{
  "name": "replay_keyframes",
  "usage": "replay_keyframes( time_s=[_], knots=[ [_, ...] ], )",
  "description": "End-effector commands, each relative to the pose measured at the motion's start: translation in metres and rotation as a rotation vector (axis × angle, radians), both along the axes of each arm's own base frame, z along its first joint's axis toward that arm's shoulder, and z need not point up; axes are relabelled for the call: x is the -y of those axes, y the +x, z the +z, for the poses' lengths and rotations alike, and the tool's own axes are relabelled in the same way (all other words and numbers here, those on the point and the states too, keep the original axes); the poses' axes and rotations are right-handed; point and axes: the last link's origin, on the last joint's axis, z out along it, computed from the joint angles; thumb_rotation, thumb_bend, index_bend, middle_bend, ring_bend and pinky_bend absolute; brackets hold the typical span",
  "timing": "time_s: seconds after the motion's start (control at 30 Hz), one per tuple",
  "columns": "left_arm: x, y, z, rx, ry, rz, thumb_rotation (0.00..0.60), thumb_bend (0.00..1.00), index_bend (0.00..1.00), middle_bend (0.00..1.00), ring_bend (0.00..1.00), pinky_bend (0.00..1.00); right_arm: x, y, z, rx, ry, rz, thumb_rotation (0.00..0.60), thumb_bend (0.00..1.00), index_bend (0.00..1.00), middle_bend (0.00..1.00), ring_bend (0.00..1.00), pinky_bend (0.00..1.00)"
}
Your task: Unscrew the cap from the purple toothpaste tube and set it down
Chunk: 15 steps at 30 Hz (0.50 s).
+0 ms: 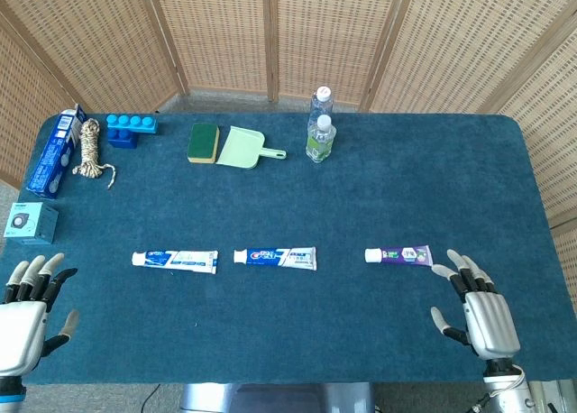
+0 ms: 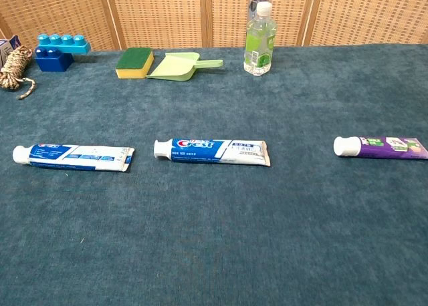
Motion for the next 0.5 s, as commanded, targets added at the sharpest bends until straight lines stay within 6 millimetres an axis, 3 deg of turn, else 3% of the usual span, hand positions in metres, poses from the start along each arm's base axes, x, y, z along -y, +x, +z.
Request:
replay_keyframes(
  time_s=[0.03, 0.27, 0.5],
  knots=[
    [0.0, 0.0, -0.001, 0.002, -0.004, 0.001, 0.6, 0.37, 0.19, 0.1, 0.0, 0.0, 0.0, -0.001, 0.0, 0.002, -0.002, -0.003, 0.6, 0.35, 0.23, 0.13, 0.07, 0.15],
    [0.001, 0.003, 0.003, 0.002, 0.012, -0.015, 0.6, 0.37, 0.19, 0.1, 0.0, 0.0, 0.004, -0.003, 0.002, 0.005, 0.009, 0.008, 0.6, 0.35, 0.21, 0.14, 0.07, 0.15],
    [-0.001, 0.006, 0.009, -0.009, 0.016, -0.038, 0.6, 0.37, 0.19, 0.1, 0.0, 0.0, 0.022, 0.0, 0.002, -0.007, 0.02, 0.037, 0.6, 0.33, 0.2, 0.13, 0.07, 0.15]
  ],
)
